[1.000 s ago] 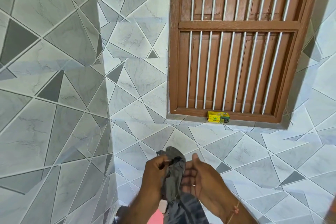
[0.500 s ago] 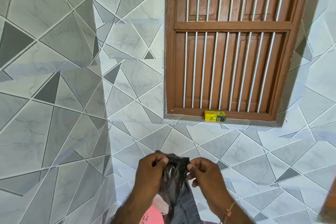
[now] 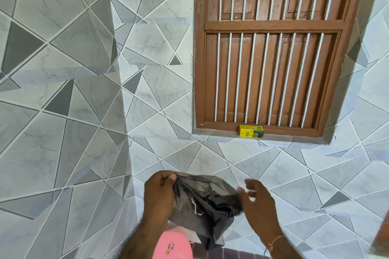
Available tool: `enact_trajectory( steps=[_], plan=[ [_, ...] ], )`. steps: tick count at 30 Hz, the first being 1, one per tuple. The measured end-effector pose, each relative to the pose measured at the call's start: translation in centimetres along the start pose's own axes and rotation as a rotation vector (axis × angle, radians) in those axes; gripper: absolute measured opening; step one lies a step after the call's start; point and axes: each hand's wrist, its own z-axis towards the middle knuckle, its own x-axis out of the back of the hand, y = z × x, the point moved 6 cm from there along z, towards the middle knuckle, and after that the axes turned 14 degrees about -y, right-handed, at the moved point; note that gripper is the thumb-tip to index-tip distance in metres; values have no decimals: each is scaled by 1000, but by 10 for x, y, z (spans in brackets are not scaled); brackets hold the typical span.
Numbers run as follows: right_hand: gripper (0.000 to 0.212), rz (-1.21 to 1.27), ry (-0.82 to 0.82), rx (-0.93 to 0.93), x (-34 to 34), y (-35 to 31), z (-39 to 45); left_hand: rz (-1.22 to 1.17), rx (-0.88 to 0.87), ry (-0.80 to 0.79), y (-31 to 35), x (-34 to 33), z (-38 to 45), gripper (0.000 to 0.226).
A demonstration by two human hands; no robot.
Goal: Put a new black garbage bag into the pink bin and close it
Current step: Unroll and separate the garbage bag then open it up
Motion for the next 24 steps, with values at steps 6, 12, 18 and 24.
enact_trajectory(
  steps=[6,12,18,24],
  plan=[
    [46,-92,-416,116,-41,-40,5,30,-70,-237,20,-20,-6,22],
    [41,-139,-281,166,-44,-34,19,575,-223,-441,25,-10,-3,45],
    [34,-38,-2,156,-1,-43,21,1257,-127,-286,6,20,3,43],
    [30,-14,-40,128,-18,-50,13,708,-271,-96,29,-17,-27,14]
  ],
)
